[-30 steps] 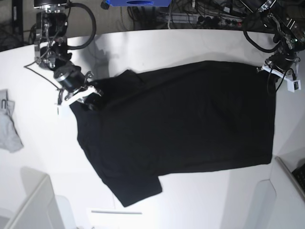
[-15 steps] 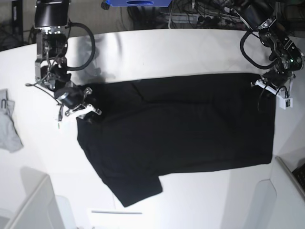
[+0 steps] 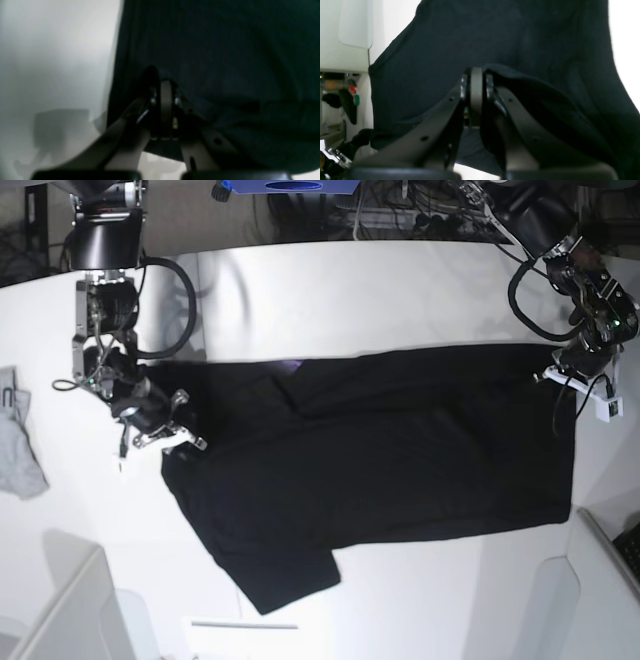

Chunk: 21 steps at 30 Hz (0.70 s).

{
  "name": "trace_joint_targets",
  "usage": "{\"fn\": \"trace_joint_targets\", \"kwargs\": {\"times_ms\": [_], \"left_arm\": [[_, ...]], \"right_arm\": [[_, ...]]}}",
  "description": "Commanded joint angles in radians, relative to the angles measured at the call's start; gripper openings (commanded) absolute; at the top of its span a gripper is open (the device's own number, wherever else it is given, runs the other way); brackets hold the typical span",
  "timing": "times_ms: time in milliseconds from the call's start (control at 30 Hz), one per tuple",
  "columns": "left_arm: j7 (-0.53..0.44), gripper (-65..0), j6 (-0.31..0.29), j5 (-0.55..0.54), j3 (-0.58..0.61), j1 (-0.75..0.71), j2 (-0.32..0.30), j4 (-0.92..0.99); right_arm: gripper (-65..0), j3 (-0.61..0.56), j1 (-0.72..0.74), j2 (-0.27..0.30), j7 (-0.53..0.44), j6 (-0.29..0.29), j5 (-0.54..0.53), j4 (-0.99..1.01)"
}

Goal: Fold the T-shirt properly
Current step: 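Lift the shoulders and fold the collar side over the shirt body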

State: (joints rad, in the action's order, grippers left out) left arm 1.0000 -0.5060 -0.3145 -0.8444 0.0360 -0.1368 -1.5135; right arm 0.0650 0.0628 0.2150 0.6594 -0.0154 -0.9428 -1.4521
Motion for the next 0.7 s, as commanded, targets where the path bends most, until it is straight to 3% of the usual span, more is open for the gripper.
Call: {"fn": "trace_joint_targets", "kwargs": {"times_ms": [0, 233, 400, 667], "left_arm": [[-0.023, -65.0, -0.004, -0.016, -0.002, 0.014, -0.014, -0.011], [-0.054, -65.0, -0.003, -0.016, -0.002, 0.043, -0.014, 0.004], [-0.065, -65.0, 0.062, -0.016, -0.002, 0.037, -0.014, 0.031], [-0.065, -65.0, 0.063, -0.016, -0.003, 0.034, -0.014, 0.032]], "right_arm": [[-65.0, 0.002, 0.025, 0.014, -0.017, 0.009, -0.014, -0.008], [-65.0, 0.002, 0.039, 0.014, -0.016, 0.009, -0.014, 0.037], [-65.0, 0.002, 0.041, 0.011, 0.006, 0.009, -0.014, 0.038], [-65.0, 0.002, 0.055, 0.01, 0.041, 0.009, -0.014, 0.038]]}}
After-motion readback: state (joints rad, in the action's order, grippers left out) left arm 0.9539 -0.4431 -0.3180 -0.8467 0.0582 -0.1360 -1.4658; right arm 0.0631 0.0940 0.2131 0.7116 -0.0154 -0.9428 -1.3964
